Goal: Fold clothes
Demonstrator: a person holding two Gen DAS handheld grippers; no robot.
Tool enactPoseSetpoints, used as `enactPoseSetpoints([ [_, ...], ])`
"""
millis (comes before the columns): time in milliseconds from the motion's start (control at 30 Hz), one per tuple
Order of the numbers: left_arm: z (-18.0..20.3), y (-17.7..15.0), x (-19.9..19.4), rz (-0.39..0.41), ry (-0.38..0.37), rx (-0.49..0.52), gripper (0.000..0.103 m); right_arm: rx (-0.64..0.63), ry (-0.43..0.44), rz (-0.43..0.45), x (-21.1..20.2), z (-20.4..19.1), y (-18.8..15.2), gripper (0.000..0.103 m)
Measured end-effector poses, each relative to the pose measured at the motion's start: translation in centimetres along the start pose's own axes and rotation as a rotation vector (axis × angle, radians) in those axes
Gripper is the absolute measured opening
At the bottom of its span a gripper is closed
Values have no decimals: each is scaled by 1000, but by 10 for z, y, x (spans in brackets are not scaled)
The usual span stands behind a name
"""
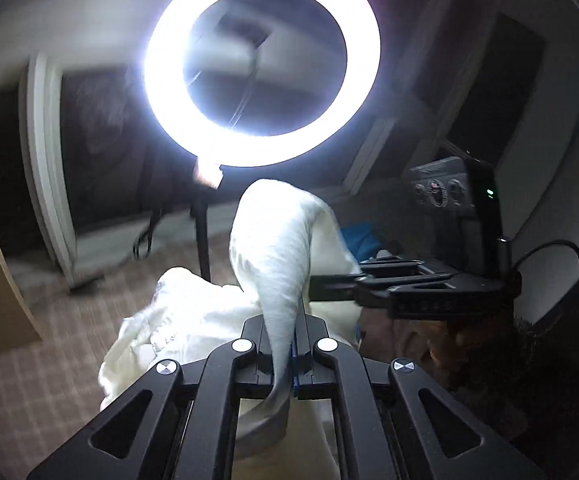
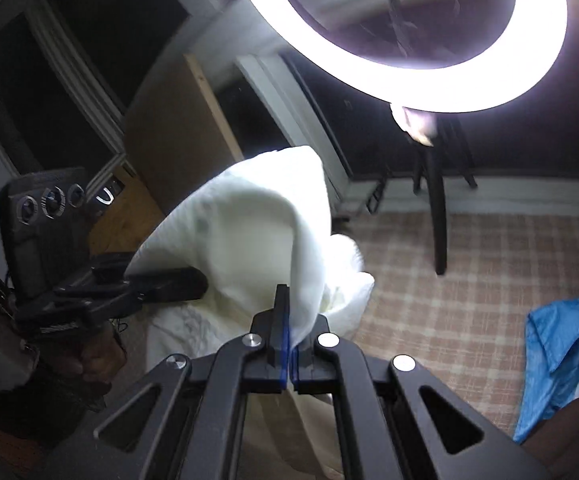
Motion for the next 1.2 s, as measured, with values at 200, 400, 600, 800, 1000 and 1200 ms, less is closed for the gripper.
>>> enactPoseSetpoints([
  [200,18,25,-75,124,4,131,1,-107,-9,33,-16,-81,28,1],
  [400,-10,36,-145,204,1,86,1,-183,20,74,-14,-159,49,0],
  [600,-48,37,-245,312,111,106,1,-315,62,86,3,-257,84,0],
  [800,-71,-30,-262,121,137,117,32,-362,-131,-19,37,-267,56,0],
  [1000,-89,-167,-205,-153,105,107,49,-120,-710,-304,40,-101,-67,28],
  [1200,-137,-259,-169,-310,194,-44,49,258,-735,-217,-15,-40,-180,30],
])
Point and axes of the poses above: each gripper's, at about its wrist camera, not at the fingertips, and x roughly the way its jaws point, z to its right, y to its top, the point moved 4 cm from there along x, roughly the way its jaws point, and after that the axes turned 15 degrees about y, right-handed, at the moved point
